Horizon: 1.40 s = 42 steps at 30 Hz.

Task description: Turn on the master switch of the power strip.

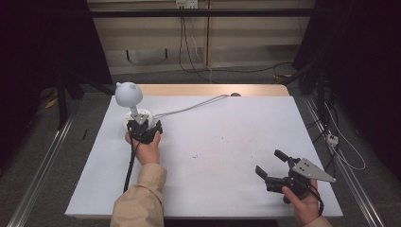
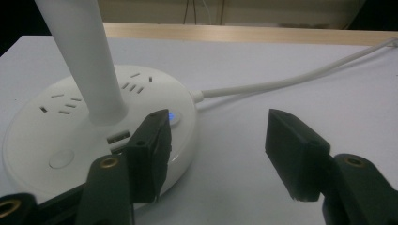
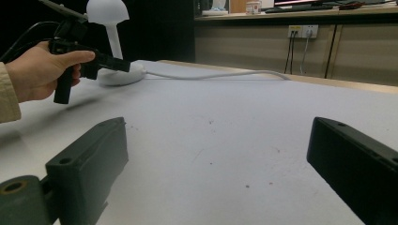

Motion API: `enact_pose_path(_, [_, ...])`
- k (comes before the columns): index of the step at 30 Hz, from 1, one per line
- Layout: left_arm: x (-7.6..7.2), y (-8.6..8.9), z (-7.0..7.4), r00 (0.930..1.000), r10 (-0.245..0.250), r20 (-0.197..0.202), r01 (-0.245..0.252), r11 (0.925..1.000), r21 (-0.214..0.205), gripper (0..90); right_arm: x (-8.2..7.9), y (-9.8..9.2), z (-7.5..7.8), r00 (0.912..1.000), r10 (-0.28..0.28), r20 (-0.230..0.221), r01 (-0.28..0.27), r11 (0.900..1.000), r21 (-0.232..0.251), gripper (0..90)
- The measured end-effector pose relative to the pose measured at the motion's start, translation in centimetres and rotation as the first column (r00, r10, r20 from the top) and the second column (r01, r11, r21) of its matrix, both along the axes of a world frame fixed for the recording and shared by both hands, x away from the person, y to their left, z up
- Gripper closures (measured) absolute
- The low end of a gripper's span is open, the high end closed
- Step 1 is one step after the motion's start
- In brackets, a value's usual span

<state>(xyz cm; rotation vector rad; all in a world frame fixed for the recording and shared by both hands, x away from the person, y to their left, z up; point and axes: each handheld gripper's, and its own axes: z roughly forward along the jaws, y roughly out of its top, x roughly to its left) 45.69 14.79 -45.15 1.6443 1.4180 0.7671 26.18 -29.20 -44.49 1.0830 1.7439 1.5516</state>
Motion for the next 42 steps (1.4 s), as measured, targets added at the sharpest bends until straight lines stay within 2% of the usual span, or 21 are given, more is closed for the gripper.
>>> enact_pose_path(1, [-0.1, 0.0, 0.0, 1.0, -0.004, 0.001, 0.004, 1.0, -0.008, 37.6, 0.0, 0.0, 0.0, 1.0, -0.002, -0.001, 0.002, 1.0, -0.002, 5.1])
enact_pose_path(3, [-0.3, 0.0, 0.1, 0.9998, -0.017, -0.001, 0.017, 0.9998, 0.007, 36.8, 0.0, 0.0, 0.0, 1.0, -0.003, -0.001, 0.003, 1.0, -0.002, 5.1])
enact_pose_path(7, [-0.5, 0.0, 0.0, 0.9997, -0.025, -0.009, 0.025, 0.9994, -0.022, 30.1, 0.0, 0.0, 0.0, 1.0, -0.004, -0.002, 0.004, 1.0, -0.003, 5.1])
enact_pose_path(10, [-0.8, 0.2, 0.0, 0.9992, -0.037, -0.015, 0.037, 0.9989, -0.028, 26.7, 0.0, 0.0, 0.0, 1.0, -0.003, -0.002, 0.003, 1.0, -0.005, 5.1])
enact_pose_path(16, [-1.4, 0.1, 0.1, 0.9962, -0.085, -0.019, 0.084, 0.996, -0.029, 17.6, 0.0, 0.0, -0.1, 1.0, 0.0, -0.002, 0.0, 1.0, -0.007, 5.1])
enact_pose_path(23, [-2.2, 0.3, 0.6, 0.988, -0.155, -0.004, 0.154, 0.9858, -0.066, 12.1, 0.0, -0.1, -0.1, 1.0, -0.001, -0.003, 0.001, 1.0, -0.007, 5.1])
enact_pose_path(30, [-3.2, 0.2, 1.4, 0.9726, -0.231, 0.022, 0.232, 0.9699, -0.073, 8.1, 0.0, -0.2, -0.1, 1.0, -0.003, -0.005, 0.003, 1.0, -0.003, 5.0])
enact_pose_path(34, [-4.0, 0.4, 1.6, 0.9666, -0.254, 0.034, 0.256, 0.9634, -0.079, 7.4, 0.2, 0.0, -0.1, 1.0, 0.002, -0.007, -0.002, 1.0, -0.004, 5.1])
enact_pose_path(42, [-5.6, 1.7, 1.4, 0.9621, -0.271, 0.032, 0.273, 0.9581, -0.088, 7.0, 0.4, 0.4, -0.1, 0.9999, 0.015, -0.009, -0.015, 0.9999, -0.009, 5.1])
